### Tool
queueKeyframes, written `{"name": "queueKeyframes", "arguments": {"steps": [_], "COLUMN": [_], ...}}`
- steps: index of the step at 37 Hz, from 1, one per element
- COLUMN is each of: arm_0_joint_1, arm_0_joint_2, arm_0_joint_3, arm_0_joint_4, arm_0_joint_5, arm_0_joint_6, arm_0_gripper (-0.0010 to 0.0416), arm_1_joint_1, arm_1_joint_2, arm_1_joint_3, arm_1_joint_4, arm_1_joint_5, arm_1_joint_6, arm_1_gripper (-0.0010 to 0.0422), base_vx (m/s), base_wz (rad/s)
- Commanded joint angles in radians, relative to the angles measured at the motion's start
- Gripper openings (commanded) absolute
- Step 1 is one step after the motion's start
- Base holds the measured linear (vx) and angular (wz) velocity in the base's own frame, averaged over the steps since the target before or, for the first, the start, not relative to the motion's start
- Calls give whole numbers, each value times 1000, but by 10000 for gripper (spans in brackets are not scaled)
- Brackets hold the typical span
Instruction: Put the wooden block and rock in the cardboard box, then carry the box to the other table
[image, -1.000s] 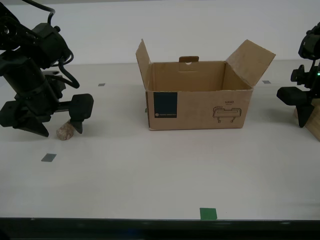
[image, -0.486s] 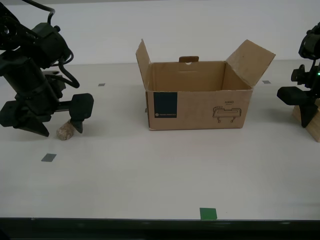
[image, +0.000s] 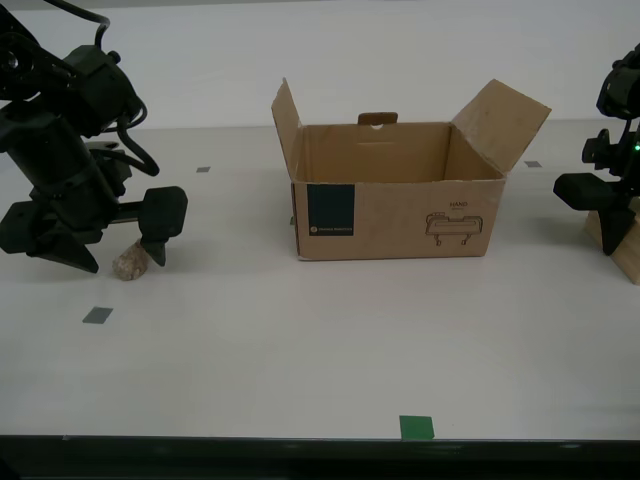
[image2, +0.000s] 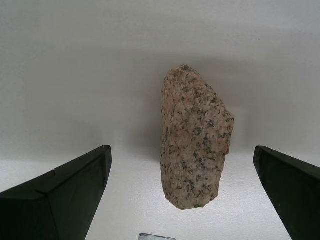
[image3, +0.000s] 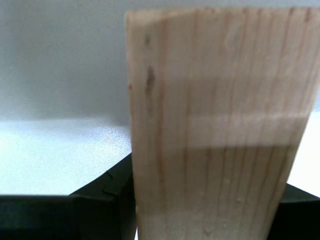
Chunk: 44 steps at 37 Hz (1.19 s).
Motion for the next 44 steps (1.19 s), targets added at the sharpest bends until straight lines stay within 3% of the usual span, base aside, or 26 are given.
{"name": "queueKeyframes", "arguments": {"steps": [1,16,21,27,36,39,44], "arm_0_joint_1": [1,3,3,5,7,8,9], "arm_0_joint_2": [0,0,0,0,0,0,0], "arm_0_joint_3": [0,0,0,0,0,0,0], "arm_0_joint_4": [-3,-4,-5,-4,-3,-3,-5], "arm_0_joint_5": [3,2,0,-49,-49,-49,-49], "arm_0_joint_6": [3,4,4,4,4,4,4], "arm_0_gripper": [114,114,115,114,115,114,115], "arm_1_joint_1": [-1,0,0,0,0,0,0], "arm_1_joint_2": [0,0,0,0,13,48,130], "arm_1_joint_3": [0,0,0,0,2,18,77], "arm_1_joint_4": [1,3,2,3,6,-10,-79], "arm_1_joint_5": [2,3,3,7,16,47,55], "arm_1_joint_6": [-2,-3,-10,-10,-10,-8,29], "arm_1_gripper": [382,263,253,258,258,252,239], "base_vx": [0,0,0,0,0,0,0], "base_wz": [0,0,0,0,0,0,0]}}
